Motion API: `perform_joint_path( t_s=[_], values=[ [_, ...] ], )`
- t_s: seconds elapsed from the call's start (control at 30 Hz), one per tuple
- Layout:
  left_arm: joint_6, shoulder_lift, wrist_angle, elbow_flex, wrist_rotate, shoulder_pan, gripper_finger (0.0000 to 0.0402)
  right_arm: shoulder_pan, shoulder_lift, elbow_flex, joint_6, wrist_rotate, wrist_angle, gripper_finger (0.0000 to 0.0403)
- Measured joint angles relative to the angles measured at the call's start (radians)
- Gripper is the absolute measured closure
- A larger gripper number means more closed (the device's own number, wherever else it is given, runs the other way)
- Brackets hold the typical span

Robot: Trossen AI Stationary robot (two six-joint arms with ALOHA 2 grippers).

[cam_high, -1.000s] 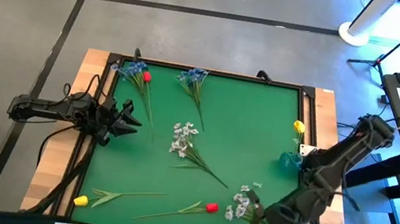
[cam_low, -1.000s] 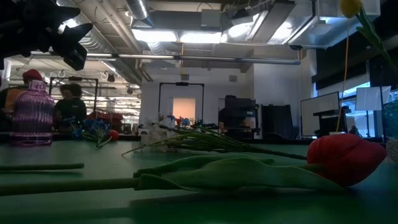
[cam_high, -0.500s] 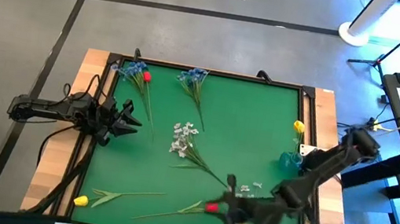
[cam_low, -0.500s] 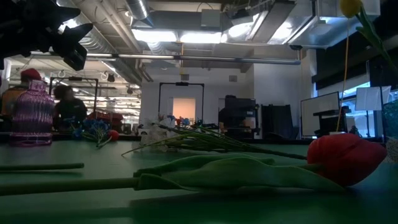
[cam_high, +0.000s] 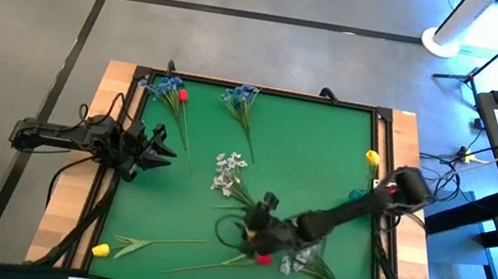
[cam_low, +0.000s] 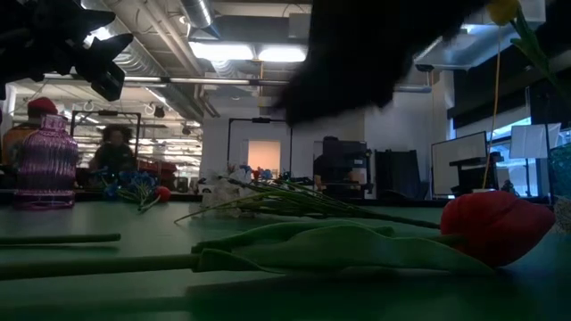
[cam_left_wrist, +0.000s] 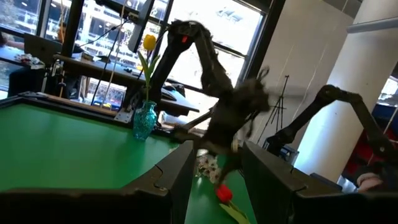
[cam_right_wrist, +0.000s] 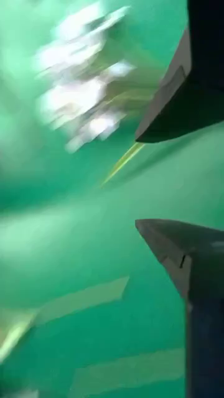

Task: Sort flowers into vase by color
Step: Put the top white flower into the blue vase

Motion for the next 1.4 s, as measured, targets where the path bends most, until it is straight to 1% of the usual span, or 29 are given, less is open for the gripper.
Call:
perform_joint_path(
  t_s=[0.1, 0.2, 0.27, 0.37, 0.47, 0.57, 0.63, 0.7, 0.77, 0.9, 1.07, 1.17, 1.27, 1.4],
  values=[
    [0.0, 0.0, -0.002, 0.0, 0.0, 0.0, 0.0269, -0.038, 0.061, 0.0, 0.037, -0.035, -0.069, 0.0161],
    [0.0, 0.0, -0.003, 0.0, 0.0, 0.0, 0.0269, -0.06, 0.1, -0.001, 0.05, -0.057, -0.107, 0.0156],
    [0.0, 0.0, 0.0, 0.0, 0.0, 0.0, 0.0269, -0.064, 0.104, 0.002, 0.07, -0.06, -0.125, 0.0156],
    [0.0, 0.0, -0.001, 0.0, 0.0, 0.0, 0.0269, -0.068, 0.109, 0.003, 0.087, -0.056, -0.136, 0.0171],
    [0.0, 0.0, -0.003, 0.0, 0.0, 0.0, 0.0269, -0.068, 0.101, 0.003, 0.089, -0.083, -0.156, 0.0201],
    [0.0, 0.0, -0.003, 0.0, 0.0, 0.0, 0.0269, -0.068, 0.072, 0.022, 0.112, -0.184, -0.279, 0.023],
    [0.0, 0.0, -0.002, 0.0, -0.001, 0.0, 0.0269, -0.07, 0.047, 0.043, 0.133, -0.255, -0.422, 0.0244],
    [0.0, 0.0, -0.002, 0.0, 0.0, 0.0, 0.0269, -0.062, 0.033, 0.072, 0.141, -0.278, -0.552, 0.025],
    [0.0, 0.0, -0.001, 0.0, -0.001, 0.0, 0.0269, -0.052, 0.019, 0.102, 0.14, -0.256, -0.634, 0.0251],
    [0.0, 0.0, -0.002, 0.0, -0.001, 0.0, 0.0269, -0.049, 0.006, 0.154, 0.107, -0.168, -0.62, 0.0236],
    [0.0, 0.0, -0.003, 0.0, 0.0, 0.0, 0.0269, -0.08, 0.007, 0.166, 0.032, -0.12, -0.493, 0.0202],
    [0.0, 0.0, -0.003, 0.0, 0.0, 0.0, 0.0269, -0.117, 0.021, 0.166, 0.019, -0.086, -0.496, 0.0186],
    [0.0, 0.0, -0.003, 0.0, -0.001, 0.0, 0.0269, -0.164, 0.057, 0.165, -0.017, -0.122, -0.548, 0.0179],
    [0.0, 0.0, -0.003, 0.0, 0.0, 0.0, 0.0269, -0.215, 0.11, 0.166, -0.021, -0.237, -0.569, 0.0183]
  ],
)
